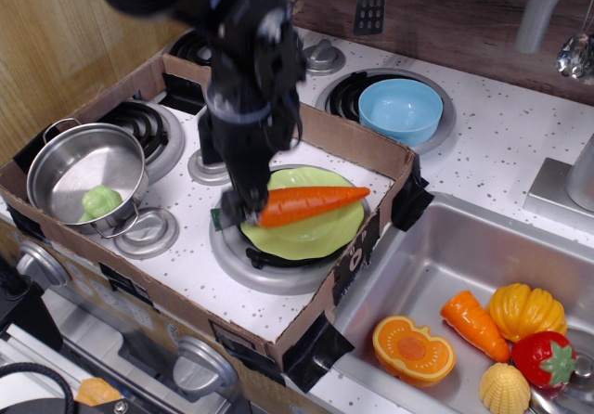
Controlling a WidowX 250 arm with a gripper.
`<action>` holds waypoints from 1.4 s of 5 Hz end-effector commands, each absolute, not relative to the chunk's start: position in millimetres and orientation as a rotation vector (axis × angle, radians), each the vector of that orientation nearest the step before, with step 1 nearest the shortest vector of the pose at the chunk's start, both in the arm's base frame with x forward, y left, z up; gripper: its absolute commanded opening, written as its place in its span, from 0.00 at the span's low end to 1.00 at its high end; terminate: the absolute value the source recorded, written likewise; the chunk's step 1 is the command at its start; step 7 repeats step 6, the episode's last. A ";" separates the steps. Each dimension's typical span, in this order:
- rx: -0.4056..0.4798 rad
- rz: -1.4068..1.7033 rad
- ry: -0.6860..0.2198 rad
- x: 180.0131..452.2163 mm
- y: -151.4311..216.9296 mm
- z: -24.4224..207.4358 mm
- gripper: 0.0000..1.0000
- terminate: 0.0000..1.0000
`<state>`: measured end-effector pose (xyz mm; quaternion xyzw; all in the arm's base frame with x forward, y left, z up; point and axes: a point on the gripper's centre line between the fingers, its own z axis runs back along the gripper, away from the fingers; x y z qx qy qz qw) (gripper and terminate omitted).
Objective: Put carrot on plate
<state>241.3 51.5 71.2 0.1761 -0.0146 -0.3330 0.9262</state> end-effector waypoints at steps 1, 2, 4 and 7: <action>0.541 -0.759 0.001 258.3 11.8 178.4 1.00 0.00; 0.541 -0.759 0.001 258.3 11.8 178.4 1.00 0.00; 0.541 -0.759 0.001 258.3 11.8 178.4 1.00 0.00; 0.541 -0.759 0.001 258.3 11.8 178.4 1.00 1.00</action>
